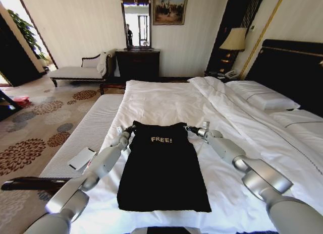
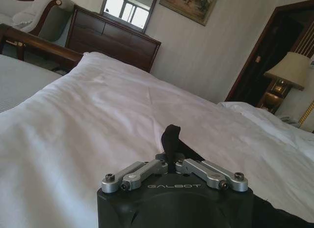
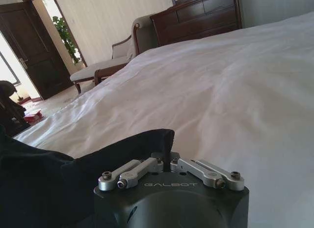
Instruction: Fold the clothes on the bed.
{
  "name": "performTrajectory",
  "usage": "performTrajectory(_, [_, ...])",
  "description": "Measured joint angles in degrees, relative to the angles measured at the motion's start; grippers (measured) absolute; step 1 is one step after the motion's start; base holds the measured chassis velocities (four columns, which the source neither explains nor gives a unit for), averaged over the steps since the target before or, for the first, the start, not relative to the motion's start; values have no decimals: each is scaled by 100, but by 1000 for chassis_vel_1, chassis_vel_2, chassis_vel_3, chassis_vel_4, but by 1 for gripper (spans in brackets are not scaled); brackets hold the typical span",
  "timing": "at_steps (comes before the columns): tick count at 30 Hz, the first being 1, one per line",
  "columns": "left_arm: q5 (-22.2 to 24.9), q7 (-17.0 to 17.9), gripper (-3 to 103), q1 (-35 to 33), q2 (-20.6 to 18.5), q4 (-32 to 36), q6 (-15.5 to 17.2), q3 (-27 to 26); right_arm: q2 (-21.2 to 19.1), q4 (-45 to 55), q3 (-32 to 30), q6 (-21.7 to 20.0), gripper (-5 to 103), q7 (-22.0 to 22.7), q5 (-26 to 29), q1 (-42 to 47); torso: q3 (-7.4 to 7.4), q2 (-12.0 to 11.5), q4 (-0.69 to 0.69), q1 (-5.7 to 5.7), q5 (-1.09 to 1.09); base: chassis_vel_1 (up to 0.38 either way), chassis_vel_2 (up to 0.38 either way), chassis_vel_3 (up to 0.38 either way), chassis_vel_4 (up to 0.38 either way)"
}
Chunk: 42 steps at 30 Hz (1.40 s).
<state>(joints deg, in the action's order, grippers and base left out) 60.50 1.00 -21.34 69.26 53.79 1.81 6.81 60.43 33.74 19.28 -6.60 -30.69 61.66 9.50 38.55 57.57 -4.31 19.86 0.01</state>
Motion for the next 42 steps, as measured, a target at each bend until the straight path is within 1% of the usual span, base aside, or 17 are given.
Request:
performTrajectory(3, [53, 11, 2, 152, 16, 4, 7, 35, -79, 181, -9, 49, 1, 147, 115, -60, 0, 0, -1, 1, -1, 0, 0, 0, 0])
performTrajectory(7, [64, 12, 2, 343, 83, -120, 4, 101, -84, 198, -6, 100, 1, 209, 106, -145, 0, 0, 0, 0, -1, 0, 0, 0, 0])
performTrajectory(10, [73, -26, 2, 605, 229, -435, -46, 166, 11, 53, 7, 169, 1, 298, 99, -277, 0, 0, -1, 0, -1, 0, 0, 0, 0])
performTrajectory(11, [73, -26, 2, 605, 229, -435, -46, 166, 11, 53, 7, 169, 1, 298, 99, -277, 0, 0, -1, 0, -1, 0, 0, 0, 0])
performTrajectory(14, [122, -135, 2, 952, 380, -838, -102, 306, 118, -166, 106, 185, 1, 309, 115, -497, 1, 0, 0, 1, -2, 0, 0, 0, 0])
performTrajectory(15, [122, -135, 2, 952, 380, -838, -102, 306, 118, -166, 106, 185, 1, 309, 115, -497, 1, 0, 0, 1, -2, 0, 0, 0, 0])
performTrajectory(20, [195, -255, 2, 1431, 610, -1290, -136, 502, 265, -346, 193, 184, 1, 433, 202, -695, 1, -1, -1, 1, -1, 0, 0, 0, 0])
performTrajectory(25, [245, -293, 2, 1712, 757, -1589, -147, 511, 304, -365, 205, 188, 1, 569, 294, -782, 1, -1, -1, 1, -1, 0, 0, 0, 0])
performTrajectory(29, [272, -306, 2, 1830, 814, -1739, -154, 467, 325, -399, 205, 214, 1, 631, 343, -834, 1, 0, -2, 1, -1, 0, 0, 0, 0])
performTrajectory(34, [239, -343, 2, 1896, 849, -1932, -194, 390, 323, -398, 186, 237, 1, 669, 367, -871, 1, 0, 0, 1, -1, 0, 0, 0, 0])
performTrajectory(36, [210, -345, 2, 1878, 834, -1916, -205, 363, 298, -360, 177, 250, 1, 682, 371, -867, 1, -1, -1, 2, -1, 0, 0, 0, 0])
performTrajectory(38, [194, -333, 2, 1749, 727, -1668, -209, 336, 227, -258, 153, 285, 1, 698, 374, -819, 1, 0, 0, 1, -3, 0, 0, 0, 0])
performTrajectory(39, [184, -298, 2, 1630, 620, -1443, -209, 320, 171, -170, 127, 303, 1, 713, 373, -764, 1, -1, -2, 1, -1, 0, 0, 0, 0])
performTrajectory(40, [184, -298, 2, 1630, 620, -1443, -209, 320, 171, -170, 127, 303, 1, 713, 373, -764, 1, -1, -2, 1, -1, 0, 0, 0, 0])
performTrajectory(42, [170, -233, 2, 1366, 404, -962, -210, 287, 42, 66, 39, 365, 1, 754, 373, -631, 1, 0, -1, 1, -3, 0, 0, 0, 0])
